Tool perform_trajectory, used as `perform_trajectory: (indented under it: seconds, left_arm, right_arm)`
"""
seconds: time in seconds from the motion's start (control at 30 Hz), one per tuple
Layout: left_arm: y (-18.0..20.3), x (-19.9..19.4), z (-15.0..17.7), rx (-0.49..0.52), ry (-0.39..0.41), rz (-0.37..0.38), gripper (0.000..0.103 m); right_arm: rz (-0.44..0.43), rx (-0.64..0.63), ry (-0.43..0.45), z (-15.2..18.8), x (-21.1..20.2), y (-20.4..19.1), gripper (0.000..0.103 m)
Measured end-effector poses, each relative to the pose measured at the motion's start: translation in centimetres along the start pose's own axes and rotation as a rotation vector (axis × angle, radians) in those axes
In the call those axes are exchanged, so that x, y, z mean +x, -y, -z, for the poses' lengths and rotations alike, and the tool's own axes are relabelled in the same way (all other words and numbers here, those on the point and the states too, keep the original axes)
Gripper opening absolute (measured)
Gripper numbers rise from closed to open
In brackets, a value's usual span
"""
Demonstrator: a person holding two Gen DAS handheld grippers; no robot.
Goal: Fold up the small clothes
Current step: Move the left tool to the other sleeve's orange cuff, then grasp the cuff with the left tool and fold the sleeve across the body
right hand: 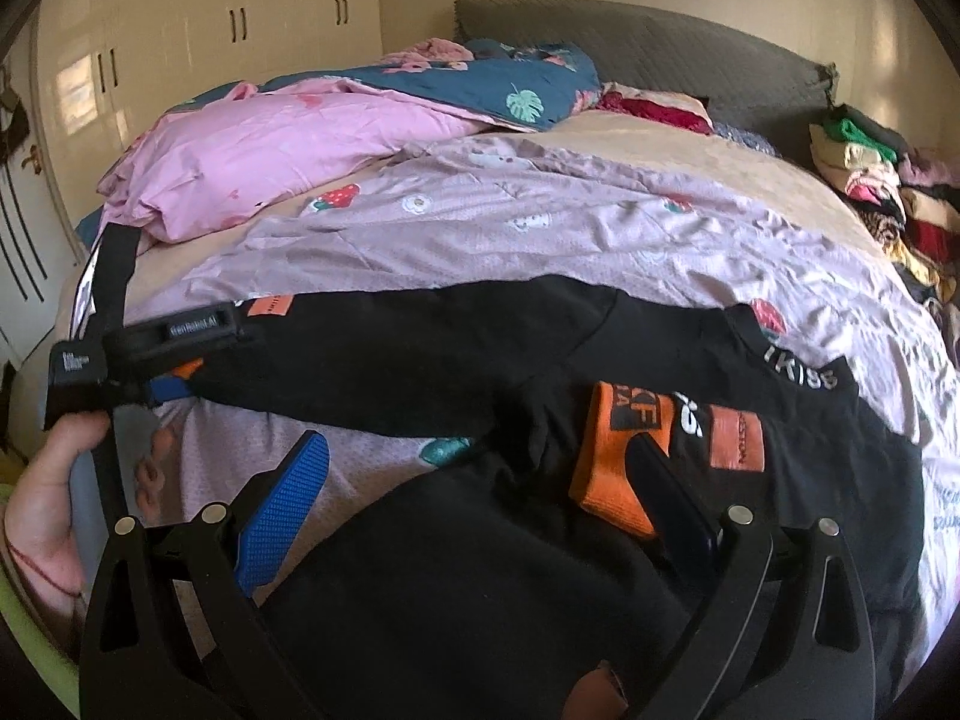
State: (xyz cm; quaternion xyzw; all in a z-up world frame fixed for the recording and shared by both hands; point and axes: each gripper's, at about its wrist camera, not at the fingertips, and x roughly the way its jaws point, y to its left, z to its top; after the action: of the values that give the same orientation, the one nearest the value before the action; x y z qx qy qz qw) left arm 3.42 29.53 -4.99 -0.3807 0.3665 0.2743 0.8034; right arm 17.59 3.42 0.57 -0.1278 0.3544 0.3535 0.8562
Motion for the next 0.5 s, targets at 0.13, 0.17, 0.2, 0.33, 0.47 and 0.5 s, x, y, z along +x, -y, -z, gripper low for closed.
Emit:
perform_trajectory:
  seconds: [0.13,0.17,0.2,0.33,0.47,0.5]
  left_arm:
    - [-0.2,0.3,-1.2,-0.009,0.023,-0.045,0.065]
    - [-0.4,0.4,-1.4,-0.018,0.025,-0.047,0.059]
    - [-0.7,0.3,-1.5,-0.025,0.033,-0.053,0.045]
    - [-1.3,-0.3,-2.1,-0.049,0.055,-0.023,0.012]
    - [-0.8,-2.3,-2.0,-0.042,0.097,0.085,0.008]
    - [-0.4,-2.6,-2.0,-0.036,0.106,0.104,0.008]
  right_arm:
    - [0.017,0.011,-0.005,0.5,0.0,0.6,0.098]
    - [0.021,0.016,-0.004,0.6,-0.1,0.8,0.098]
    - [0.024,0.022,-0.002,0.7,-0.1,1.0,0.098]
    - [0.039,0.056,0.007,1.4,-0.8,2.2,0.098]
    - [0.063,0.097,0.01,2.0,-1.6,3.8,0.098]
    - [0.066,0.112,0.01,2.2,-1.8,4.2,0.098]
